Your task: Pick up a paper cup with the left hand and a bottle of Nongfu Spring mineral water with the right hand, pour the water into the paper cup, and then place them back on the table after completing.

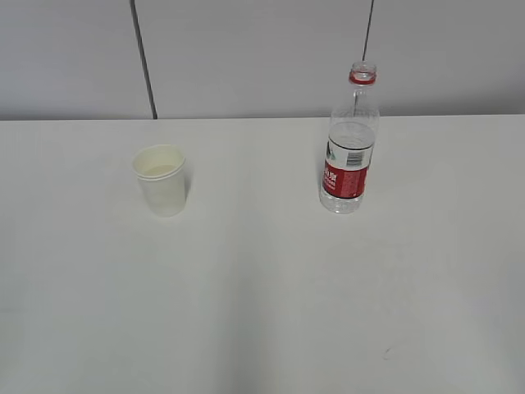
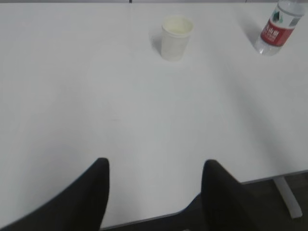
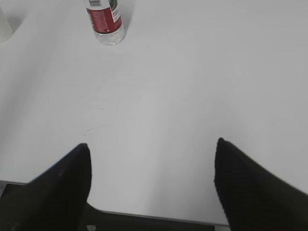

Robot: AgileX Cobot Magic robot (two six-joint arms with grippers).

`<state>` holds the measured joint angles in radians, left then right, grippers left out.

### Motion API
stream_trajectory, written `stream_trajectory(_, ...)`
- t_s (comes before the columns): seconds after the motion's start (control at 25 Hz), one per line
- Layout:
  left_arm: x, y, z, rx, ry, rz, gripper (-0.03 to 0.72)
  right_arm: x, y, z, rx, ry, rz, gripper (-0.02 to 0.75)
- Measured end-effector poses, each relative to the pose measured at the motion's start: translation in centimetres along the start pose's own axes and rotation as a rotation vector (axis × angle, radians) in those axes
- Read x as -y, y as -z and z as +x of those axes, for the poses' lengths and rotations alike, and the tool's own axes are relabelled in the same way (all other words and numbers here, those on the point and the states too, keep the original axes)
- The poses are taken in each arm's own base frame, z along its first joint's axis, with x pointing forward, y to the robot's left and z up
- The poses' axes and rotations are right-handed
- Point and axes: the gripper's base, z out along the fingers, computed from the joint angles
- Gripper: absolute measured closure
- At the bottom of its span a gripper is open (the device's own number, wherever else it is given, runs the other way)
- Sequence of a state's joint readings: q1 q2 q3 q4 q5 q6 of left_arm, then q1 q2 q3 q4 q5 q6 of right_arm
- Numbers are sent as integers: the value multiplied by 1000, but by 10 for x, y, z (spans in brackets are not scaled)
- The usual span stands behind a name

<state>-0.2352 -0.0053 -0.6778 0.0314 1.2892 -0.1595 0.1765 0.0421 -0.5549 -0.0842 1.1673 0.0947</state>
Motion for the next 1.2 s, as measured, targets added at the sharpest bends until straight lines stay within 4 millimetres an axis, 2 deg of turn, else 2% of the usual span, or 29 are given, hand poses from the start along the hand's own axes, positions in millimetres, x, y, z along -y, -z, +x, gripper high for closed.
stream_trajectory(0.16,0,-14,7,-43,-28,-1,319,1,-2,11,17,9,-1,151)
stream_trajectory(0.4,1,-34,8,20,-30,14,325,0,-5,13,20,40,-1,151)
stream_trajectory(1.04,2,-36,7,29,-24,26,343,2,-6,14,17,61,21,151)
stream_trajectory(1.2,2,-36,7,36,-2,-25,356,3,-6,13,20,65,29,151)
